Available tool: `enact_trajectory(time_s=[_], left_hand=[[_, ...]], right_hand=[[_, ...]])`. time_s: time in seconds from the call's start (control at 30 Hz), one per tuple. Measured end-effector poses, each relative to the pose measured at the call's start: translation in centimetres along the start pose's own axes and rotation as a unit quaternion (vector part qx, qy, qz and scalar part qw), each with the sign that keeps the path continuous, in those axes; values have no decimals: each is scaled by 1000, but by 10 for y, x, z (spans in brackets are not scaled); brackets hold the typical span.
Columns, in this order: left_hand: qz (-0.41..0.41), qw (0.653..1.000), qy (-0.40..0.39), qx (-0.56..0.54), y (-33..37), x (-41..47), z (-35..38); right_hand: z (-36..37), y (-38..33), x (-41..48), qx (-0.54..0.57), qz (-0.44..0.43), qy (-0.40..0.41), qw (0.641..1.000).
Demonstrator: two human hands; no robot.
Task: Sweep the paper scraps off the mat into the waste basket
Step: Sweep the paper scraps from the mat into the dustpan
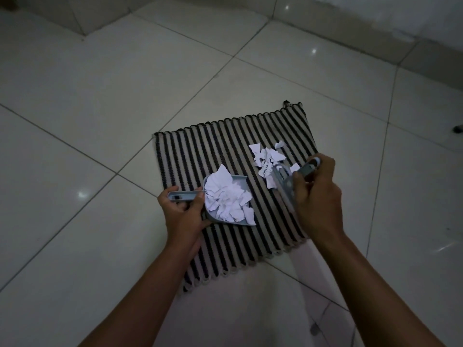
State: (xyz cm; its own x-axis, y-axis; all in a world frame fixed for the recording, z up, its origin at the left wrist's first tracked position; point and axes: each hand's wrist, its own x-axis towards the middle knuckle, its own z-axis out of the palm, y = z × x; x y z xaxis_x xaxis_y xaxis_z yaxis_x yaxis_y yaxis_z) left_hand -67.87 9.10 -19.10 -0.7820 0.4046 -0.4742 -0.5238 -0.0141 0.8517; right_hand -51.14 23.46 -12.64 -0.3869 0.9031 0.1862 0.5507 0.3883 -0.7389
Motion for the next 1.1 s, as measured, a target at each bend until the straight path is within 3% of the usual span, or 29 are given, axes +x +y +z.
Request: enact_trajectory(time_s=[0.1, 0.33, 0.53, 0.77, 0.97, 1.1], left_hand=[[2, 1000, -1, -1, 0, 1, 1], [-1, 1000, -5, 0, -1, 2, 4], [0, 1000, 3, -5, 2, 4, 1], [-9, 1000, 4, -4, 0, 6, 3], [-16, 1000, 8, -1, -2, 6, -6], [-16, 1000, 7, -1, -2, 6, -5]], right_hand=[[-1, 4, 11, -33, -1, 1, 999], [13, -9, -7, -51, -49, -80, 994], [4, -6, 10, -14, -23, -25, 999], [24, -11, -15, 2, -41, -139, 989], [22, -13, -4, 36, -19, -63, 997], [34, -18, -10, 28, -18, -106, 994]])
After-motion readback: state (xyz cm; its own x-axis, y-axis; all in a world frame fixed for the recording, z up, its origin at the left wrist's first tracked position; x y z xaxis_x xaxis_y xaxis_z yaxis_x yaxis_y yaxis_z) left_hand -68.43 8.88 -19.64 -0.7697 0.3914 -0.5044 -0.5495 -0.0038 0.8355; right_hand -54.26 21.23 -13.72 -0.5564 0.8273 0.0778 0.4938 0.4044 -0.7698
